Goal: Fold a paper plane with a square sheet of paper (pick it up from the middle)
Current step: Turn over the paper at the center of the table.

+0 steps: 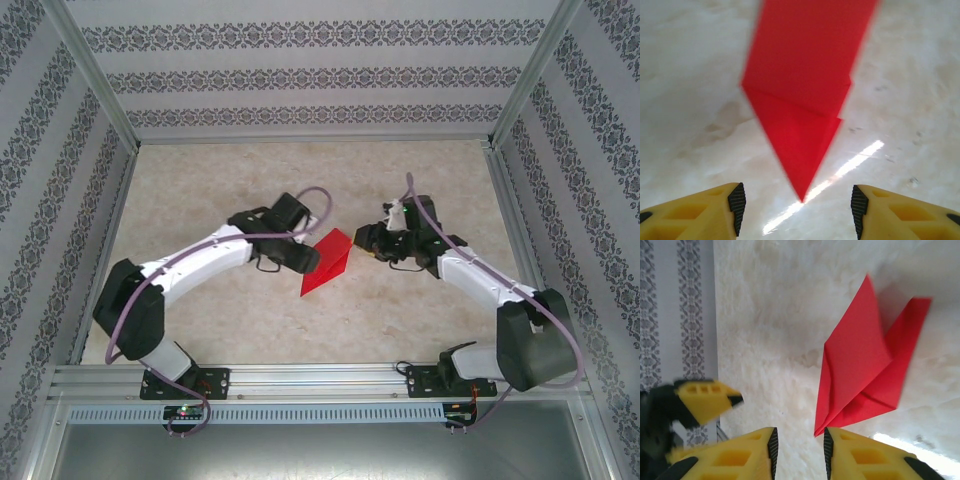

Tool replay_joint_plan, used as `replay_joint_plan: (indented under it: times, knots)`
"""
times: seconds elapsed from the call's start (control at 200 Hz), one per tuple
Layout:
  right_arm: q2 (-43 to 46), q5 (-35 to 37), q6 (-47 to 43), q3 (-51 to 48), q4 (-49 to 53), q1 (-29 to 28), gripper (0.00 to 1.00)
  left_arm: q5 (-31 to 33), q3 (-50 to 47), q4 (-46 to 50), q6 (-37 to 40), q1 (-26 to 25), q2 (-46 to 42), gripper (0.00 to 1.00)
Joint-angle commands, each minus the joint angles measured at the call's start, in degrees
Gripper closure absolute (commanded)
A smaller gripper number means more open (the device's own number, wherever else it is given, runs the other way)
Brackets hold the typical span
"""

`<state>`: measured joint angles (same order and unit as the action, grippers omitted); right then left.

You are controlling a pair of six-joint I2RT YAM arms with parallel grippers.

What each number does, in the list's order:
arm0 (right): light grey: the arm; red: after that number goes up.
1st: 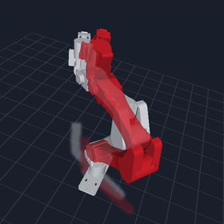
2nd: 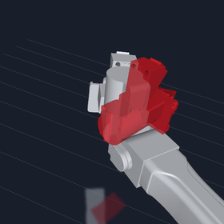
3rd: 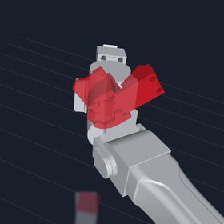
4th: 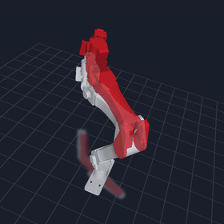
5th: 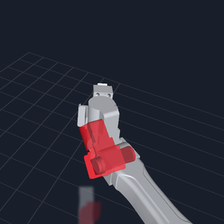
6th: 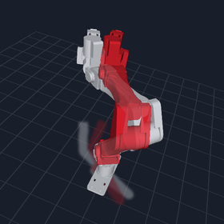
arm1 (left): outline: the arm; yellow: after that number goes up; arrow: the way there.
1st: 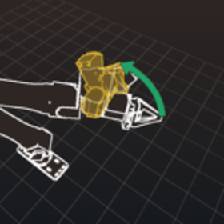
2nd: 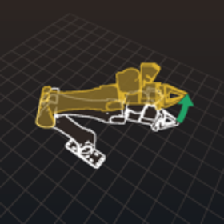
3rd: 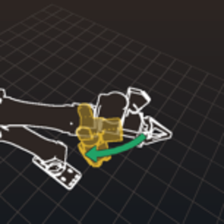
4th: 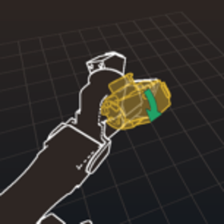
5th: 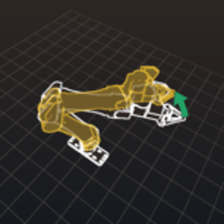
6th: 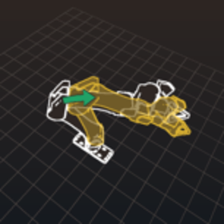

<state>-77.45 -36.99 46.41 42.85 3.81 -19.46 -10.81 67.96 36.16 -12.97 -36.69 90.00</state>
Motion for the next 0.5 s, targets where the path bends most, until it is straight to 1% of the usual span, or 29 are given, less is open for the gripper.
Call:
replay_joint_plan:
  times: [0.0,0.07,0.125,0.175,0.22,0.28,0.39,0.495]
  knots:
    - [-3.1,5.7,2.5,3.6,-1.7,-5.2,0.74,-5.1,-3.8,-3.5,-6.2,5.7,-2.4,0.39]
    - [-6.5,8.1,3.2,5.6,-1.6,-8.9,0.77,-7.5,-6.2,-6.9,-8.7,8.7,-3.5,0.39]
    - [-8.7,10.2,3.6,6.6,-1.7,-11.2,0.79,-10.6,-7.6,-9.2,-10.4,10.7,-3.5,0.39]
    - [-10.4,13.3,4.1,7.2,-1.2,-13.0,0.82,-12.7,-8.8,-11.5,-11.7,11.9,-3.4,0.39]
    - [-11.9,13.4,5.0,7.4,-2.6,-14.2,0.84,-14.4,-9.8,-13.3,-13.0,13.0,-3.1,0.39]
    - [-14.0,13.4,5.8,8.0,-4.3,-15.6,0.84,-15.8,-10.7,-14.8,-13.9,13.8,-2.6,0.39]
    - [-17.3,15.0,4.9,10.5,-1.7,-17.8,0.85,-17.0,-11.4,-16.1,-14.2,14.8,-1.2,0.39]
    - [-19.3,16.2,4.2,10.5,0.1,-18.1,0.86,-18.2,-11.9,-17.2,-14.4,15.2,0.1,0.39]
